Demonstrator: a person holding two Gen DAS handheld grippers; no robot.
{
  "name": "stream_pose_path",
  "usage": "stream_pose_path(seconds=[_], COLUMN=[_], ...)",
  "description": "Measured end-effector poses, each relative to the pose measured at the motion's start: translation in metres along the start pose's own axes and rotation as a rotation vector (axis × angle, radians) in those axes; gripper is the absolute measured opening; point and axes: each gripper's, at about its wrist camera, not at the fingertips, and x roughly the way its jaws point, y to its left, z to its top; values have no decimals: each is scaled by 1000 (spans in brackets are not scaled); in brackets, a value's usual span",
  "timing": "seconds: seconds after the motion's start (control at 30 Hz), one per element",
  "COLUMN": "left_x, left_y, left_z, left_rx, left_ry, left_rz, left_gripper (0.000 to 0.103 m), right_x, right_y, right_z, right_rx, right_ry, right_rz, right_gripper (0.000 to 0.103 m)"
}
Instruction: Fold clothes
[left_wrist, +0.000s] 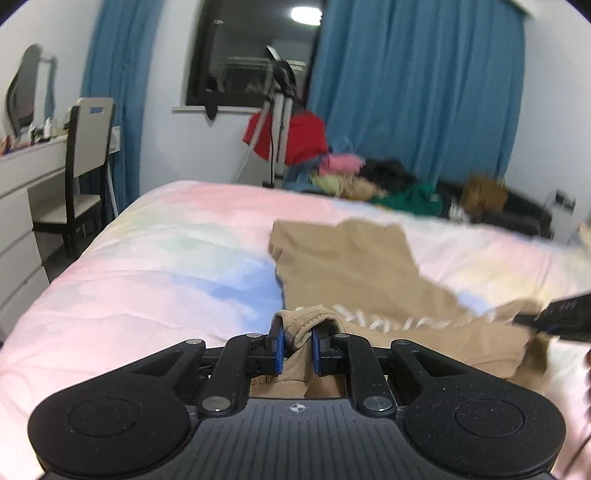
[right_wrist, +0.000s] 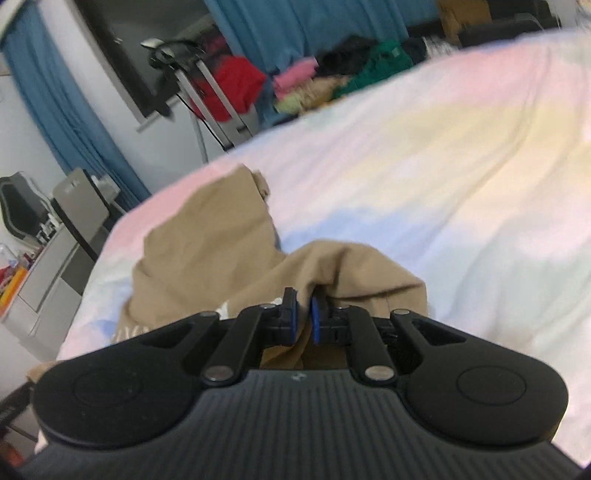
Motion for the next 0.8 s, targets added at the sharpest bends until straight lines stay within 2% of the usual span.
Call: stream_pose_path(seconds=[0.03, 0.07, 0.1, 0.17, 0.2, 0.3, 0.37, 0.43, 0.6, 0.7, 0.8], left_x=[5, 9, 13, 12, 7, -16, -39, -62, -67, -69, -45], left_y=[2, 4, 6, 13, 16, 23, 26, 28, -14, -40, -79], left_z=[-2, -4, -6, -7, -6, -5, -3, -1, -16, -26, -52], left_rx=[17, 32, 47, 60, 68, 85, 77, 67, 283, 419, 632], left_ry=[9, 18, 27, 36, 28, -21, -78, -117, -125, -127, -87], left_rz=[7, 13, 19, 16, 13, 16, 29, 33, 1, -19, -8], left_gripper=[17, 22, 23, 28, 29, 42, 58, 59, 65, 77, 79], right_x=[1, 0, -2, -8, -11, -23, -35, -44, -65, -75, -78], right_y=[-2, -4, -5, -7, -7, -4, 0, 2, 8, 16, 23], right_z=[0, 0, 1, -1, -2, -5, -8, -9, -18, -20, -22], right_rx=[19, 35, 48, 84, 93, 86, 80, 79, 35, -22, -70], right_ry=[13, 18, 19, 6, 7, 11, -8, -22, -18, -42, -57], right_rz=[1, 8, 17, 42, 57, 90, 85, 75, 59, 54, 51], right_gripper=[19, 35, 62, 86, 84, 84, 84, 84, 84, 84, 84])
